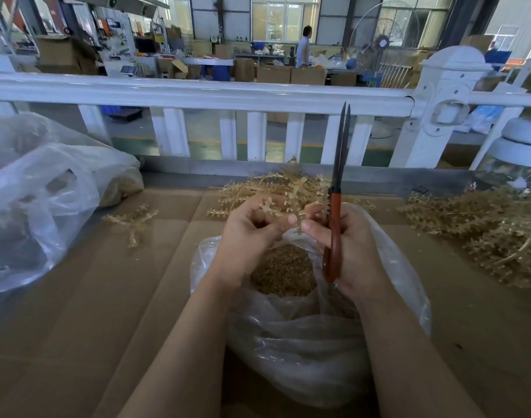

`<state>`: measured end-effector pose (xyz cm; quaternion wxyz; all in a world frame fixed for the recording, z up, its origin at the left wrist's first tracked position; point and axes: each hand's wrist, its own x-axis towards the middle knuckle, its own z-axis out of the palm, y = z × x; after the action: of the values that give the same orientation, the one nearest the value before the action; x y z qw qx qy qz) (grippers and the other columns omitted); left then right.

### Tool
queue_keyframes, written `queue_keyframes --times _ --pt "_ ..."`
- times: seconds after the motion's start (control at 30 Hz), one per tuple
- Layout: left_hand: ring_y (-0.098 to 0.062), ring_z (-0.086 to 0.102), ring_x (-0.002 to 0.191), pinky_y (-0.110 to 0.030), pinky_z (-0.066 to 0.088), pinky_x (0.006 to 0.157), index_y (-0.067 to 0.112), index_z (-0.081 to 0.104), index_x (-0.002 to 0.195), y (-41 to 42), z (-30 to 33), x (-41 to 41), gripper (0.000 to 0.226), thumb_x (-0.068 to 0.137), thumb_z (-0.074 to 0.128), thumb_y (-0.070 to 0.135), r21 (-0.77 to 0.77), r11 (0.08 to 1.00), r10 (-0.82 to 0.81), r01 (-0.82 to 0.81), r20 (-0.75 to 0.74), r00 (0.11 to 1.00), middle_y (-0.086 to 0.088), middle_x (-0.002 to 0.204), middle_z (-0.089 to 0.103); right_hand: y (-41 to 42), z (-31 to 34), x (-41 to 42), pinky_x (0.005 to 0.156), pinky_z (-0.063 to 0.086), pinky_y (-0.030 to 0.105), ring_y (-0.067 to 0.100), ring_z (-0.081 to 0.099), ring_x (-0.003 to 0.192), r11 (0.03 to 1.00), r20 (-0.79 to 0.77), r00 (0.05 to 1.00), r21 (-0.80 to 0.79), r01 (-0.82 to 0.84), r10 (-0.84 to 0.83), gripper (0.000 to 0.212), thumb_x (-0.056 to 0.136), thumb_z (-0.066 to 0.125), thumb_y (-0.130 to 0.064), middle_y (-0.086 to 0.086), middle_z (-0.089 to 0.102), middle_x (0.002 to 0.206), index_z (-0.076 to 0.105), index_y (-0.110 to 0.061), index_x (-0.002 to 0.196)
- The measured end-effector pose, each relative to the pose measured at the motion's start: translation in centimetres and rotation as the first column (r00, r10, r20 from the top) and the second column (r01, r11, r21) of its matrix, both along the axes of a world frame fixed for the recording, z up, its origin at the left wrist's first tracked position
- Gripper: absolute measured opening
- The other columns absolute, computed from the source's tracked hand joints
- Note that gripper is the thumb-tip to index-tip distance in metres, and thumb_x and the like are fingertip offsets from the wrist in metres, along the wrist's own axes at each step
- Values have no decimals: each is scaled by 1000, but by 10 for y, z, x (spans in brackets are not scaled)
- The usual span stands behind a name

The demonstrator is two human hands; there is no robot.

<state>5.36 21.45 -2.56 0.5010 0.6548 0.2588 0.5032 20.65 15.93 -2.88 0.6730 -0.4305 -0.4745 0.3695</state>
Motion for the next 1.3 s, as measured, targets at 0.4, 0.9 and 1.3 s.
queue_keyframes --times 0.4,0.9,1.3 --pt "-17 65 83 -31 51 81 14 70 75 -1 6 -6 15 70 83 21 -157 986 86 -53 214 973 -5 83 71 -7 6 0 48 44 11 1 56 49 996 -100 995 -90 6 -15 13 85 73 -7 -9 60 61 68 -7 97" --pt "-28 37 138 -45 27 105 28 62 133 -12 12 9 46 90 56 12 852 450 706 -268 -156 691 -5 149 45 -3 2 -3 66 50 19 7 61 69 994 111 988 7 112 -112 31 86 69 6 -3 66 79 73 -24 77" --pt "-12 54 84 -30 27 82 33 71 89 -14 17 4 3 90 69 31 560 453 828 -693 23 560 15 85 66 -3 2 -3 67 53 18 6 66 72 985 -59 983 -8 171 -171 31 74 78 -27 -3 72 88 73 -12 100"
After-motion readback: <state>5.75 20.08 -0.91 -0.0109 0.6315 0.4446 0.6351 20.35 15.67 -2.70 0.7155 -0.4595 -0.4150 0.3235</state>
